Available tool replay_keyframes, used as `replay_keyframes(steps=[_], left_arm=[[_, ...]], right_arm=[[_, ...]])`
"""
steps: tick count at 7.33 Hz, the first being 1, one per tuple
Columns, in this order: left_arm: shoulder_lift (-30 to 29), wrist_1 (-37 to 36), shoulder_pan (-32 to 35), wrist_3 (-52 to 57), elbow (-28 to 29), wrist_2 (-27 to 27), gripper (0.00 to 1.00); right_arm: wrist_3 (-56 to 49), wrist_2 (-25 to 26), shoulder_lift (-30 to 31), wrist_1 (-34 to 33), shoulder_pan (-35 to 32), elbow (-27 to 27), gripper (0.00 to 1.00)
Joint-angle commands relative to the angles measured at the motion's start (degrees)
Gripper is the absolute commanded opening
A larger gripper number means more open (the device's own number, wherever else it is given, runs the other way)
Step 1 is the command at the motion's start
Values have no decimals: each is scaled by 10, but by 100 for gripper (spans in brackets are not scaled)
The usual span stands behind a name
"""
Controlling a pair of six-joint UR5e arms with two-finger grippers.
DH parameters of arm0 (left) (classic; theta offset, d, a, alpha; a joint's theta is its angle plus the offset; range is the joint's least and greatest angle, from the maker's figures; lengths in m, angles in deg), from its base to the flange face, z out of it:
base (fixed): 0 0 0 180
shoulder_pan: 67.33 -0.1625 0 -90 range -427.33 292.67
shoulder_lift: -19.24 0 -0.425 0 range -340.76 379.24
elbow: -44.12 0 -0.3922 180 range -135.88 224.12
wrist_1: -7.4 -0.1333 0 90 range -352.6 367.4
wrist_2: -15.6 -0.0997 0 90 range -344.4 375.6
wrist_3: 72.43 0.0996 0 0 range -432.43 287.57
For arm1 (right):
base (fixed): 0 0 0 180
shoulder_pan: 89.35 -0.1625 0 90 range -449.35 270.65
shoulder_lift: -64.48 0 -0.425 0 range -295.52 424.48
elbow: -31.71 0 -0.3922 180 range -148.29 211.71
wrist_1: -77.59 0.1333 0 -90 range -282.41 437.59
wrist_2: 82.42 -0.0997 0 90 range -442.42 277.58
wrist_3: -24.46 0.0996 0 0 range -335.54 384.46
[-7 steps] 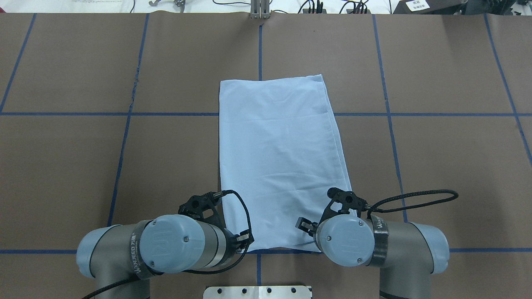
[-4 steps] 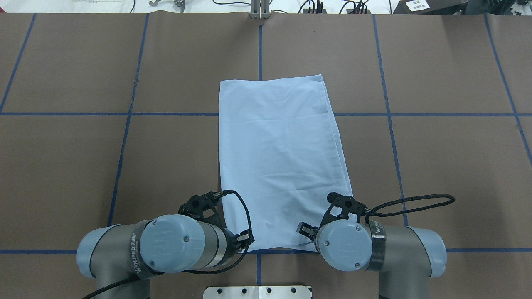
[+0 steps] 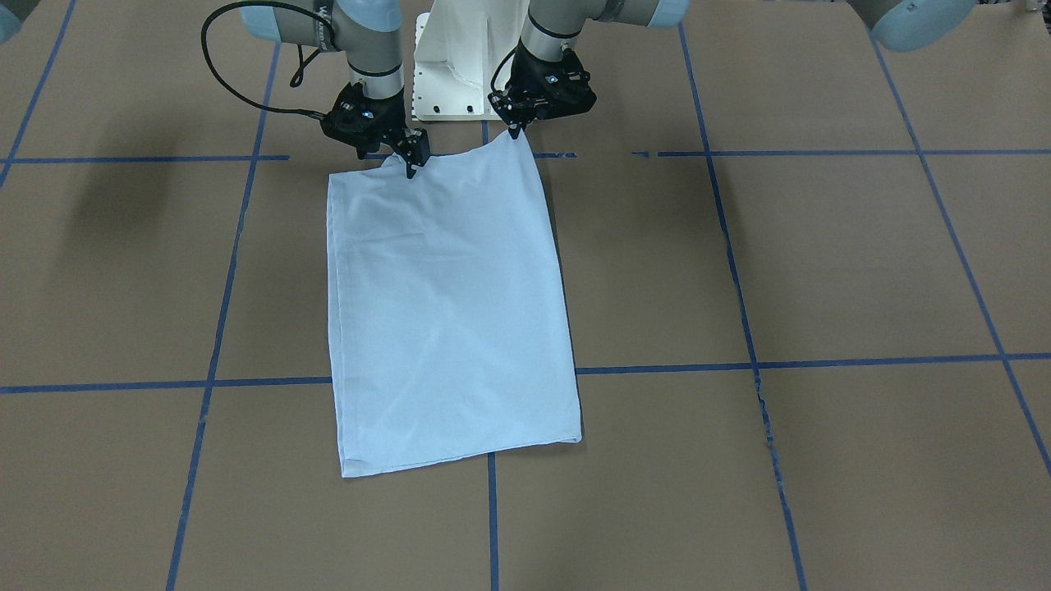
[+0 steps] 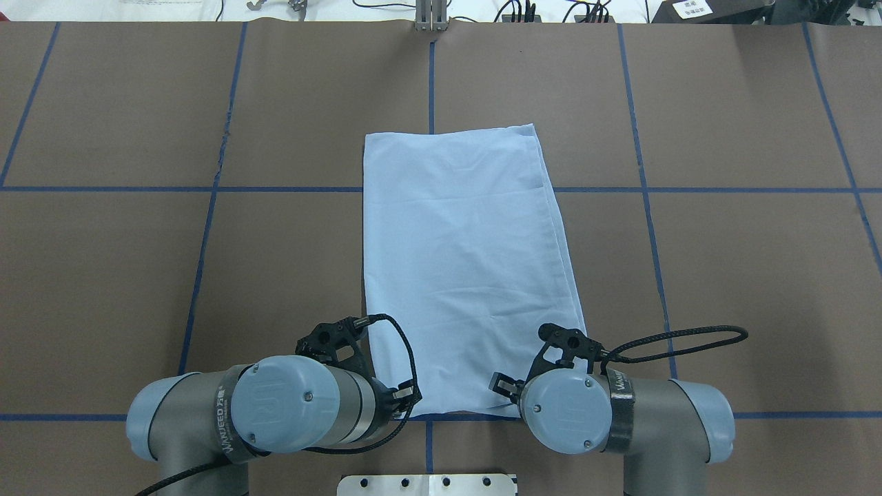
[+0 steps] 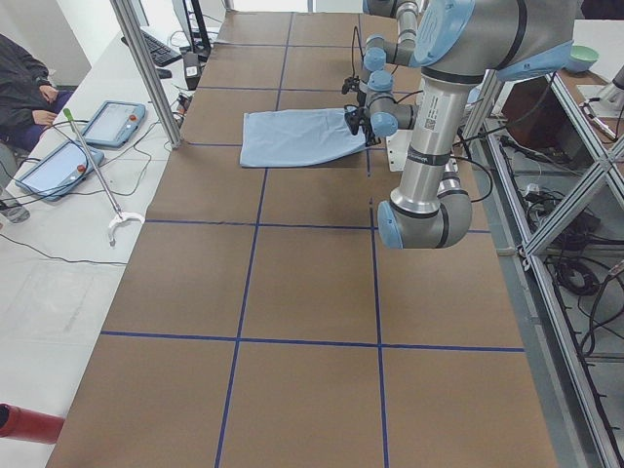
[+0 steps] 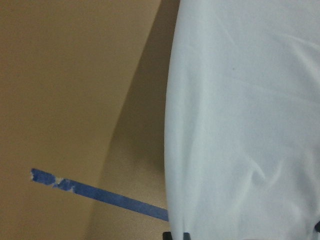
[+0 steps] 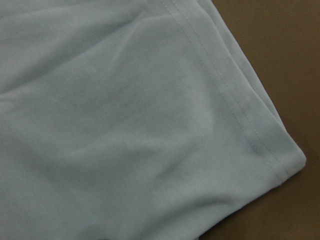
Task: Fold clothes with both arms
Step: 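Grasp the shirt's near end with both grippers side by side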
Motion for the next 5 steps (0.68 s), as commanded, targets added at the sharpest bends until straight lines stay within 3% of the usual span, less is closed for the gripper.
replay_keyframes(steps=[1, 3, 4, 5], left_arm=[[0, 0, -1, 0, 0, 0, 0], [0, 0, 0, 0, 0, 0, 0], [0, 0, -1, 0, 0, 0, 0], [0, 0, 0, 1, 0, 0, 0]], right_arm=[[0, 1, -1, 0, 0, 0, 68], [0, 0, -2, 0, 0, -1, 58], [0, 0, -2, 0, 0, -1, 40], [-1, 0, -4, 0, 0, -1, 33]])
